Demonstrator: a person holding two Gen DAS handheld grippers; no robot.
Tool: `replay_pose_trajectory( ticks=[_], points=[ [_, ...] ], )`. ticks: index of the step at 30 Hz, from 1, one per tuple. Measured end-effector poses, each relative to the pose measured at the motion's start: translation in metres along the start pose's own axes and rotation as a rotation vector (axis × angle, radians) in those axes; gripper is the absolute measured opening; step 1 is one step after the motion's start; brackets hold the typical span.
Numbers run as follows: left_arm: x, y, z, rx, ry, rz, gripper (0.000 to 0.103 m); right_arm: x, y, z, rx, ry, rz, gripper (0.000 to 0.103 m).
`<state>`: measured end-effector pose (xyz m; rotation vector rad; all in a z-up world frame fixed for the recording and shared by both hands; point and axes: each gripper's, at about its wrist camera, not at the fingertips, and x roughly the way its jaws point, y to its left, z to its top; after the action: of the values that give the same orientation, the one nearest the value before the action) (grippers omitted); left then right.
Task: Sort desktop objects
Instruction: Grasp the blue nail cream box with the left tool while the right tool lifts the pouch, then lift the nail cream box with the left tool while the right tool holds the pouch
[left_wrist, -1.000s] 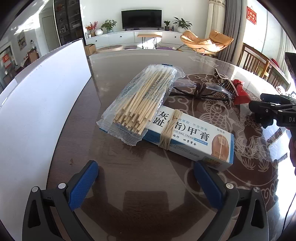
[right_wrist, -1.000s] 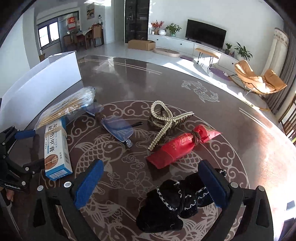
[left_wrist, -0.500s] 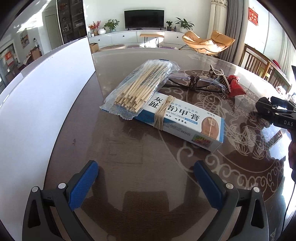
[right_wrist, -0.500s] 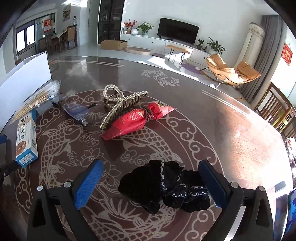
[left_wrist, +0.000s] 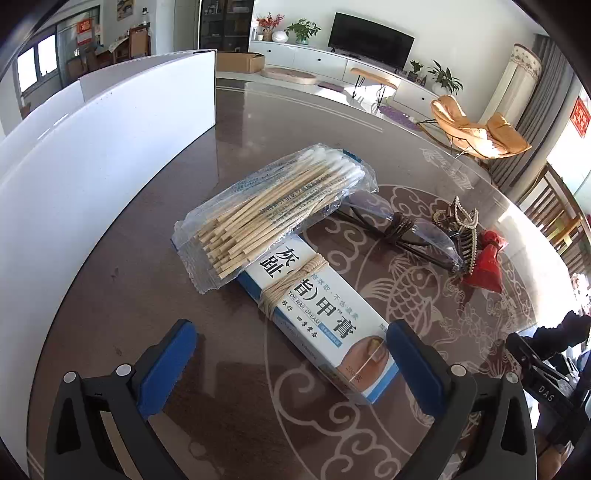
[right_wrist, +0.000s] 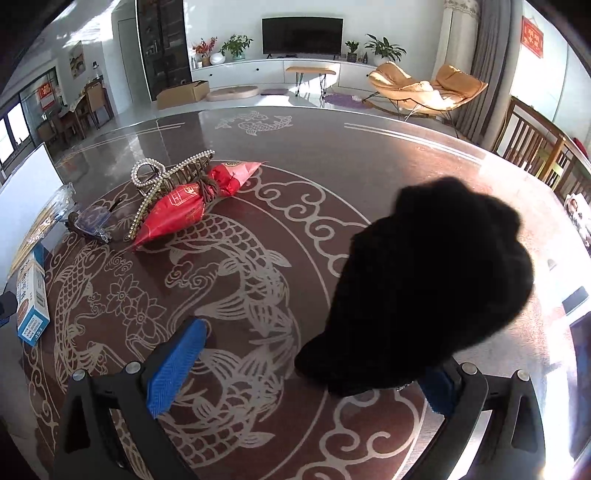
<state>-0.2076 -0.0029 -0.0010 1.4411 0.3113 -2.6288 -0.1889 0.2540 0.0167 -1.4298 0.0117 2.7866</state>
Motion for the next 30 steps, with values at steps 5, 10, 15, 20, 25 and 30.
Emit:
replay_pose_trajectory(
  ticks=[5, 10, 15, 20, 25, 30],
  points=[
    [0.022, -0.018, 0.007, 0.022, 0.000, 0.151, 0.103, -0.002, 0.003, 0.000, -0.017, 0.002, 0.000, 0.103],
    [0.017, -0.011, -0.003, 0.097, -0.061, 0.085, 0.101, -0.002, 0.003, 0.001, -0.016, 0.002, 0.000, 0.103],
    [0.000, -0.002, -0.016, 0.214, -0.115, 0.006, 0.044, -0.002, 0.003, 0.000, -0.015, 0.003, 0.000, 0.103],
    [-0.018, 0.007, -0.042, 0.301, -0.108, -0.042, 0.044, -0.002, 0.003, 0.000, -0.015, 0.002, 0.000, 0.103],
    [-0.039, 0.018, -0.066, 0.333, -0.106, -0.064, 0.044, -0.002, 0.003, -0.001, -0.008, -0.001, 0.009, 0.103],
    [-0.041, 0.018, -0.070, 0.340, -0.105, -0.066, 0.045, -0.010, -0.003, -0.002, 0.030, -0.040, 0.053, 0.084]
  ],
)
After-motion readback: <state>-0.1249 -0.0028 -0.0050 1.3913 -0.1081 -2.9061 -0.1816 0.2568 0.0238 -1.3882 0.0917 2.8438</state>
